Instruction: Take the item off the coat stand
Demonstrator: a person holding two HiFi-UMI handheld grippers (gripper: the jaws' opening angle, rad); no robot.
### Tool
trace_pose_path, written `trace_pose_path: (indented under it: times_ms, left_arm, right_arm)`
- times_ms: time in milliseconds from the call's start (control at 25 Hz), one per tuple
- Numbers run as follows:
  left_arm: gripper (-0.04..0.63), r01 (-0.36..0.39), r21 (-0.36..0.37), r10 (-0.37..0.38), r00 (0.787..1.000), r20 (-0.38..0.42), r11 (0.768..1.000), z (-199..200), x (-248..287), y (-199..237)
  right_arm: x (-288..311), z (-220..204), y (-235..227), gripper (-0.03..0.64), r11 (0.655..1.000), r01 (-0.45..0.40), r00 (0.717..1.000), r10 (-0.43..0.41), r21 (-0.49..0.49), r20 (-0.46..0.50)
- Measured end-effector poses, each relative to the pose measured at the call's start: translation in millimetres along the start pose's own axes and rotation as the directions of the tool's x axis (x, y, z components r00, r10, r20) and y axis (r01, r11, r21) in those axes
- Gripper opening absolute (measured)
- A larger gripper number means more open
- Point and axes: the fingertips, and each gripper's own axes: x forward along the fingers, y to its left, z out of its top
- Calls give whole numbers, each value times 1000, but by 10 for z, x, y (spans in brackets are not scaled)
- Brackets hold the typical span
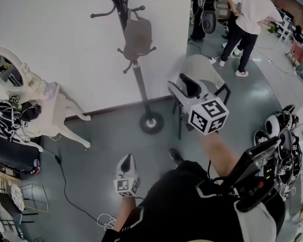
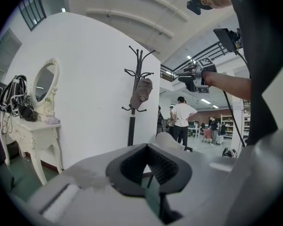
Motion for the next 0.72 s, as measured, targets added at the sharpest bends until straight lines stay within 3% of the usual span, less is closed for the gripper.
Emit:
trace_pose_path:
  times_ms: [720]
  left_arm:
    - [23,-158,27,158,987,-3,987,301,813,740]
  right_arm:
    - [1473,115,-681,238,1000,-29,999,28,8,32]
